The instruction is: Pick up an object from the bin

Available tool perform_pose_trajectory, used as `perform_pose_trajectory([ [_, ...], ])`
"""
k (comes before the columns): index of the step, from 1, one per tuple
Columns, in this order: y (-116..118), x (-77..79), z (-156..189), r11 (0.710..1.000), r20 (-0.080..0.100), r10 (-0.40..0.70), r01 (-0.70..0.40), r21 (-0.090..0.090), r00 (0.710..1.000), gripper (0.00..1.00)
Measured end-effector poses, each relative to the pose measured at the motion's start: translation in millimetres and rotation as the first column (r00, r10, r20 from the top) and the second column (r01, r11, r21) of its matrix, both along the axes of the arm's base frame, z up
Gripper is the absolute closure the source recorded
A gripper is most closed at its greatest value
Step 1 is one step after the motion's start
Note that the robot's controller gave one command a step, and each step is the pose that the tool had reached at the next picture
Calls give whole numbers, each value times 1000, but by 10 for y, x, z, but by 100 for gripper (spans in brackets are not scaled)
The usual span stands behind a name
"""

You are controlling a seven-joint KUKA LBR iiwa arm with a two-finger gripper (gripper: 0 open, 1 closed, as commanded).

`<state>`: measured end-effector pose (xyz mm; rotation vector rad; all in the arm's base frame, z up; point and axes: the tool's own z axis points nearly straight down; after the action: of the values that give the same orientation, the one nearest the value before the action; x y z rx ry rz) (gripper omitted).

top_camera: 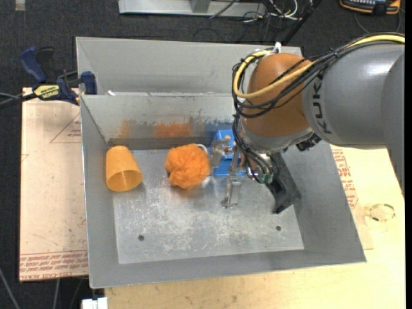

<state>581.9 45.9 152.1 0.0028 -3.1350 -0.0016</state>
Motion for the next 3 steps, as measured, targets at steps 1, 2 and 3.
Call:
perform_pose_trajectory([
  [1, -1, 15, 46, 1000, 7, -1, 1, 0, 1000, 0],
  [2, 313, 13, -221, 999, 9, 43, -43, -1, 999, 0],
  [3, 266, 454, -286, 1000, 6, -4, 4, 4, 1000, 0],
])
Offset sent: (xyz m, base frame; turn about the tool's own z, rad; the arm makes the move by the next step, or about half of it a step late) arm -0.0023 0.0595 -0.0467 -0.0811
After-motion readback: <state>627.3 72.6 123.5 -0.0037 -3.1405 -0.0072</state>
